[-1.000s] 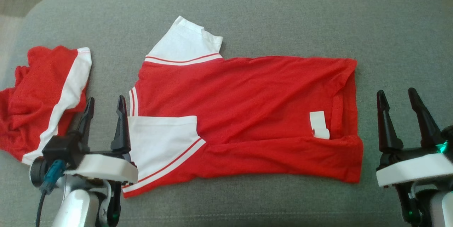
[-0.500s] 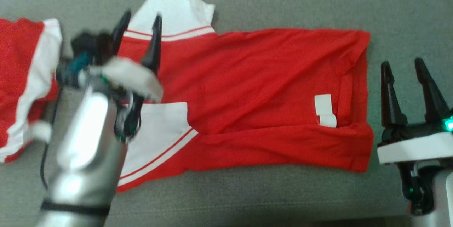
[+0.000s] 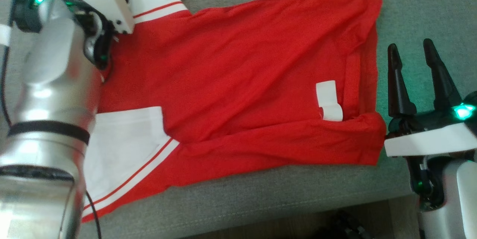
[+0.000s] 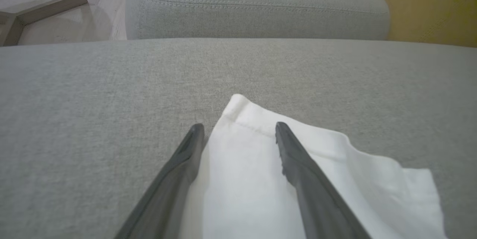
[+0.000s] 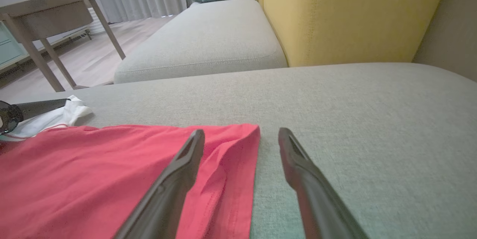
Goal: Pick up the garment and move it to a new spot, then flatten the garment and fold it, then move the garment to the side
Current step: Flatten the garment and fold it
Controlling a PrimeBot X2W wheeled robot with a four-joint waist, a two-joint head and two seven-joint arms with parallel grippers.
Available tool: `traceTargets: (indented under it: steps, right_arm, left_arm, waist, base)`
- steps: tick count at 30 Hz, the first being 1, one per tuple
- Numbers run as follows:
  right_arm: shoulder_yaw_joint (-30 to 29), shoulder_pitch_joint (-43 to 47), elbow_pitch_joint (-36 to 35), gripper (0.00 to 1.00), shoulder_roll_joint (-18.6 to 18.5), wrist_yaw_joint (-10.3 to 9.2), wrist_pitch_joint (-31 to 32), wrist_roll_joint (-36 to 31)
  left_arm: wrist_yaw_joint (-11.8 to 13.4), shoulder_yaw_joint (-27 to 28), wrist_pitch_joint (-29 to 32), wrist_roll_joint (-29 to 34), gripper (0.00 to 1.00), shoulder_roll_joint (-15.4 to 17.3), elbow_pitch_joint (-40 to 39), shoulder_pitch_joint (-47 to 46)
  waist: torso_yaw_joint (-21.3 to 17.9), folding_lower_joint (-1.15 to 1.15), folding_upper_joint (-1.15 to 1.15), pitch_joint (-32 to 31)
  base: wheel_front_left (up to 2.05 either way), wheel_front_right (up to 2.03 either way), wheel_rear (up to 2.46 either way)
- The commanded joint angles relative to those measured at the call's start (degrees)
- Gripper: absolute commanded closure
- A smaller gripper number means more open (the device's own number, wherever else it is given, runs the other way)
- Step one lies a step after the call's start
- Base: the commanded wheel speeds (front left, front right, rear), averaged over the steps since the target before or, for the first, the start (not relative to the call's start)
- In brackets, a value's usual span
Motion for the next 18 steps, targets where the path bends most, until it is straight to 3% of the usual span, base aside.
traceTargets:
  steps: [1,6,7,8,9,13,18]
  right_arm:
    - [1.2,-0.86,-1.43,0.0,0.01,0.43,-0.6,0.43]
    - [1.08,-0.87,-0.22,0.0,0.13,0.43,-1.03,0.64]
    - [1.06,-0.84,-0.02,0.0,0.16,0.43,-0.96,0.65]
    - [1.06,-0.85,0.14,0.0,0.17,0.43,-0.95,0.65]
    - [1.05,-0.88,0.27,0.0,0.17,0.43,-0.96,0.63]
    - [0.8,-1.28,0.91,0.0,-0.09,0.43,-0.12,0.78]
    - [0.94,-3.6,3.26,0.0,-1.6,0.43,2.77,1.9]
  left_arm:
    - [0.57,1.07,-0.61,0.65,0.0,2.76,0.41,-2.57]
    - [0.73,-0.36,0.02,1.82,0.0,3.16,7.38,-6.6]
    - [0.64,-0.66,0.3,2.0,0.05,3.17,8.45,-7.15]
    - [0.43,-1.07,0.75,2.21,0.44,3.12,9.48,-7.63]
    - [0.1,-1.61,1.24,2.52,0.99,3.01,10.32,-8.0]
    - [-1.18,-5.31,3.39,5.27,1.0,2.65,12.27,-9.23]
    - [-1.19,-6.69,1.09,6.07,1.0,2.42,12.85,-10.4]
  waist:
    - [-1.29,0.0,0.0,1.22]
    - [-1.66,0.0,0.0,1.78]
    - [-1.66,0.0,0.0,1.81]
    - [-1.65,0.0,0.0,1.79]
    - [-1.59,0.0,0.0,1.75]
    - [-1.12,0.0,0.0,1.73]
    - [-0.75,0.0,0.0,1.71]
  base:
    - [0.0,0.0,0.0]
    - [0.0,0.0,0.0]
    - [0.0,0.0,0.0]
    - [0.0,0.0,0.0]
    - [0.0,0.0,0.0]
    - [0.0,0.0,0.0]
    - [0.0,0.0,0.0]
